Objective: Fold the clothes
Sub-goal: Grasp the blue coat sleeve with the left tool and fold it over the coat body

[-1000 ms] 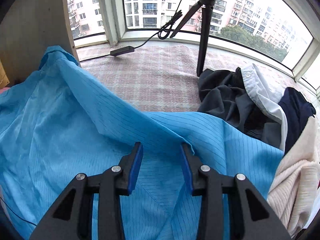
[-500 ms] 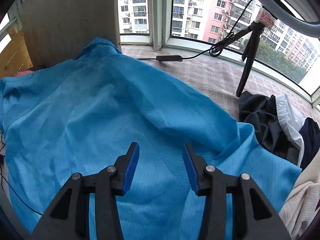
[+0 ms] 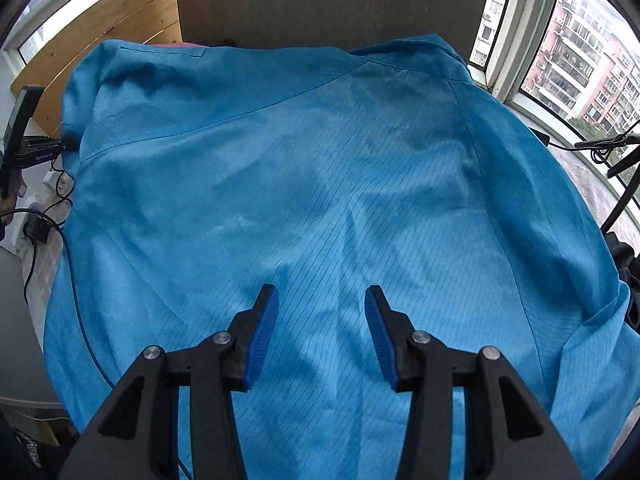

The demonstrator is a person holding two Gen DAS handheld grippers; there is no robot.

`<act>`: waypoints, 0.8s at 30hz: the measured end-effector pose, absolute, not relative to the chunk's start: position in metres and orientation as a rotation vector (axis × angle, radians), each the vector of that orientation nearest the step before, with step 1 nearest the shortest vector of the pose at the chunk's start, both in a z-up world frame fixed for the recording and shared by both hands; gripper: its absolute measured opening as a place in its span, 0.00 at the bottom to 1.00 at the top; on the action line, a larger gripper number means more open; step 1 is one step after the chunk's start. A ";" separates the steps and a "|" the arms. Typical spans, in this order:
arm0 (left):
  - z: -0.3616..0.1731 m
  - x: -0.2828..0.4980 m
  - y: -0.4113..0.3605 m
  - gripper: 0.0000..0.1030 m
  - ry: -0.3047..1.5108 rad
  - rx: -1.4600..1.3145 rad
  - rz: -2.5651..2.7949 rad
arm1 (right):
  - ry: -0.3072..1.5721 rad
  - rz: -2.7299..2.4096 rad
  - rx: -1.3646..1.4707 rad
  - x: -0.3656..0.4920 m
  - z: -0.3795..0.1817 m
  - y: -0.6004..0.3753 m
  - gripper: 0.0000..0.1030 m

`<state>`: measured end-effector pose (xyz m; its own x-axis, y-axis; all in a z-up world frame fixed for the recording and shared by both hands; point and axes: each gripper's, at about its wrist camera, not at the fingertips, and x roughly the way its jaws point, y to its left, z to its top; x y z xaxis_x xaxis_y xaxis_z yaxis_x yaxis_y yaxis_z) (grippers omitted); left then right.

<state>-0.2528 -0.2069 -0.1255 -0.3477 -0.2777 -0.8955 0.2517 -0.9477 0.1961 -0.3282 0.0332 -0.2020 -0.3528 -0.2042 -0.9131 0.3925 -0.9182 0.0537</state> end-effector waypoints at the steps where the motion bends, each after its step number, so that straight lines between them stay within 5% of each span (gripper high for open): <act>1: -0.107 -0.251 -0.209 0.02 -0.059 1.530 -2.357 | 0.229 -2.309 1.522 -0.329 -0.201 0.035 0.43; 6: -0.008 -0.239 -0.208 0.02 -0.172 1.368 -2.440 | 0.157 -2.288 1.527 -0.333 -0.201 0.036 0.43; 9: 0.049 -0.231 -0.183 0.02 -0.327 1.288 -2.493 | 0.287 -2.247 1.540 -0.336 -0.223 0.013 0.43; 14: 0.101 -0.197 -0.133 0.02 -0.497 1.310 -2.598 | 0.172 -2.227 1.542 -0.348 -0.228 0.019 0.47; 17: 0.089 -0.175 -0.094 0.08 -0.531 1.426 -2.683 | 0.102 -2.213 1.541 -0.355 -0.230 0.022 0.47; 20: 0.048 -0.130 -0.054 0.46 -0.421 1.653 -2.750 | 0.033 -2.198 1.539 -0.363 -0.233 0.026 0.47; 24: -0.036 -0.056 -0.013 0.51 -0.400 1.887 -2.651 | -0.080 -2.163 1.481 -0.380 -0.214 0.024 0.47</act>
